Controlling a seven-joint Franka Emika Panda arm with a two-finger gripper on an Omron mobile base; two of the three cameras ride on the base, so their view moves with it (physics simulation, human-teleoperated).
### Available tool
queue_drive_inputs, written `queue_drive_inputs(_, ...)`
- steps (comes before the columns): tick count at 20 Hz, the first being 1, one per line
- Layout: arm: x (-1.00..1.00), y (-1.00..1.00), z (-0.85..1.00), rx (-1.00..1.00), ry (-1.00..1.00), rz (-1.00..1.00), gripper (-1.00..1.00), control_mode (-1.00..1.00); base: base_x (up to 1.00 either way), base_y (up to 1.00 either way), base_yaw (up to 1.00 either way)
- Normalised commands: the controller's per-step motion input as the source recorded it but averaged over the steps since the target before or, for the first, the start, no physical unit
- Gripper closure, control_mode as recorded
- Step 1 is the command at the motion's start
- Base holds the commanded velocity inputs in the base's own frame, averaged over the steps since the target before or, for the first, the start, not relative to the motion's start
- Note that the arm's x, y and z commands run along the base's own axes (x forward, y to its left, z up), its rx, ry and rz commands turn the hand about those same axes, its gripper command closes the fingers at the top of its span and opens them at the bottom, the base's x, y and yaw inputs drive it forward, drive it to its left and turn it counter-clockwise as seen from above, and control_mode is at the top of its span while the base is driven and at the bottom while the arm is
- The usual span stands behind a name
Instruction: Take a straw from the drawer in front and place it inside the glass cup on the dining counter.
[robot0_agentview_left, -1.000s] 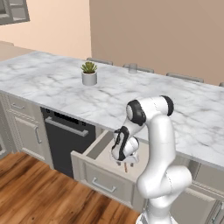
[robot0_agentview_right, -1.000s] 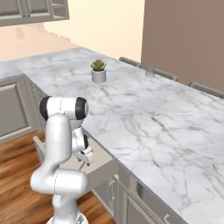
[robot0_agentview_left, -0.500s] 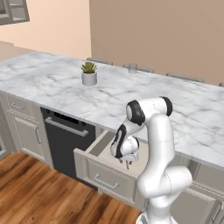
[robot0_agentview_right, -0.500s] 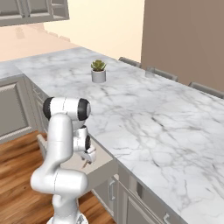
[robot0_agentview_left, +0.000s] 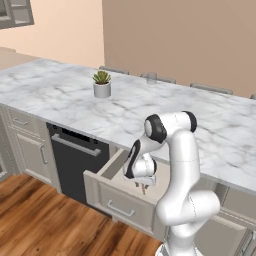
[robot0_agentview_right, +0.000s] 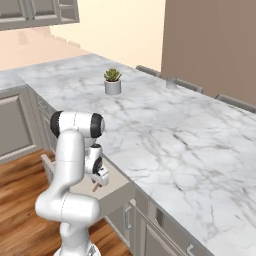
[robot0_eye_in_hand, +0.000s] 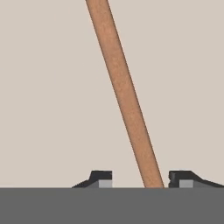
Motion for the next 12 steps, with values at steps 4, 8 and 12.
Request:
queue_drive_inputs(4,-0.13,0.00,-0.18,0.07,0.00,0.00,1.00,-1.00,0.00,0.00,0.00)
queue_drive_inputs(8,-0.03,0.00,-0.10,0.02,0.04,0.00,1.00,-1.00,0.00,0.00,0.00)
queue_drive_inputs(12,-0.02,0.02,-0.13,0.00,0.08,0.00,1.00,-1.00,0.00,0.00,0.00)
